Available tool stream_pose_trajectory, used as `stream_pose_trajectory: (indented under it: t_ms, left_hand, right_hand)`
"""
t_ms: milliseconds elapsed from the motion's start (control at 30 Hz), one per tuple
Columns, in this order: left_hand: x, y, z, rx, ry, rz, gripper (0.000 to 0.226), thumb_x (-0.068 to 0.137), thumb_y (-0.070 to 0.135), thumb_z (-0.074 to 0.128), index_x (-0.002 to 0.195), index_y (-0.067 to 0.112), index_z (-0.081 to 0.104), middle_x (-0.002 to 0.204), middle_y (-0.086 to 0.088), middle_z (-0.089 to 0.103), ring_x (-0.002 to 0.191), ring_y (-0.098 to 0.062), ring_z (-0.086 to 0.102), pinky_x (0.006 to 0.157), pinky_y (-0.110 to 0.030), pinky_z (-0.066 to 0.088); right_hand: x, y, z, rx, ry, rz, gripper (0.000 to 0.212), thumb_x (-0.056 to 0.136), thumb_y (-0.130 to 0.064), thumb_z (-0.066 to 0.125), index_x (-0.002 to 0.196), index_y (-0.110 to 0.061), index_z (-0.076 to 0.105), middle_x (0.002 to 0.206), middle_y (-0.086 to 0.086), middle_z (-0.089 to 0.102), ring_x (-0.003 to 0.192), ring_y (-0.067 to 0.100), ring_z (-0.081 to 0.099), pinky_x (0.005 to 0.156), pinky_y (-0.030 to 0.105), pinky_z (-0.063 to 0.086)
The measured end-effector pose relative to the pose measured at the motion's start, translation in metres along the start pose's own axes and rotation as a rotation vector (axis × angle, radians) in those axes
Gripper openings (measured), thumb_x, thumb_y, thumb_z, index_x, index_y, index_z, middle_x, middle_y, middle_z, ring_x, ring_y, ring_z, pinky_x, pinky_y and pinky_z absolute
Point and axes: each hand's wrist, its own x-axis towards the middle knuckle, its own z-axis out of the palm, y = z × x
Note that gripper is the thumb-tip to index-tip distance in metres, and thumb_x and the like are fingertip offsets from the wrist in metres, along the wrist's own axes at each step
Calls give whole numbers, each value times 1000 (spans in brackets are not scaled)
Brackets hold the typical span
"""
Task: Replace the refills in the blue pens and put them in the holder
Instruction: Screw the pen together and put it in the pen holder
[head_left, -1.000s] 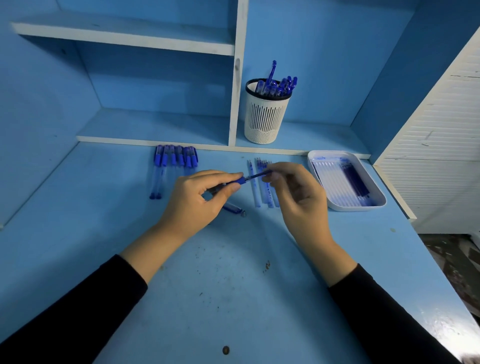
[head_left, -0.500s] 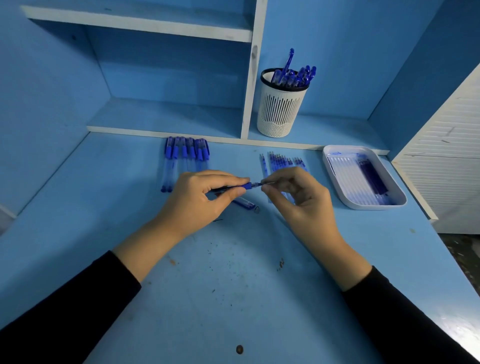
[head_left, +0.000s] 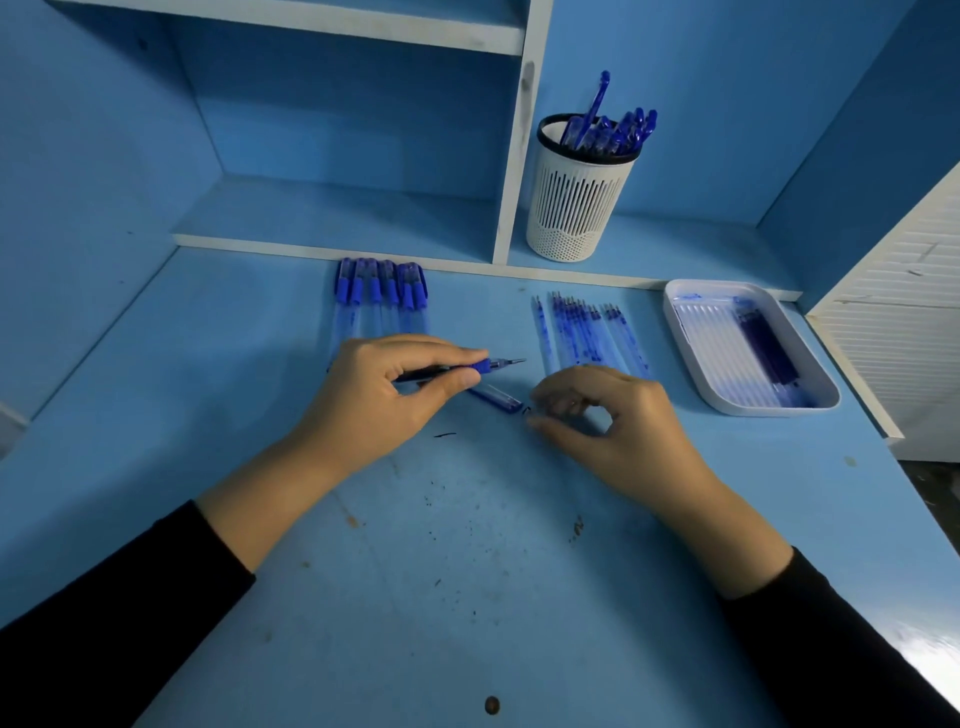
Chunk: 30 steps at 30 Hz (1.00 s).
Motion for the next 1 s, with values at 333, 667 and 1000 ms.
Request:
stream_pose_trajectory:
  t_ms: [333, 667, 1000]
  left_hand:
    - [-1, 5, 3, -147, 33, -92, 24, 82, 17, 73, 107, 18, 72, 99, 18, 72, 90, -2, 70, 81, -14, 52]
    - [-1, 4, 4, -103, -4, -46, 23, 83, 16, 73, 106, 15, 72, 100, 11, 72, 91, -2, 70, 82, -13, 51]
    - [-4, 3, 8, 44, -39, 86, 17, 82, 11, 76, 100, 11, 77, 98, 9, 72, 89, 2, 68, 80, -15, 52]
  right_hand:
    - [6, -3, 7, 150, 60, 107, 15, 84, -3, 71, 95, -14, 72, 84, 0, 70, 76, 10, 64, 75, 20, 51]
    - [8, -22, 3, 572, 252, 123, 12, 83, 5, 69, 91, -2, 71, 85, -1, 74, 77, 6, 67, 75, 15, 49]
    - [7, -15, 16, 217, 131, 77, 6, 90, -21, 65, 88, -16, 67, 75, -7, 66, 73, 14, 61, 74, 27, 50]
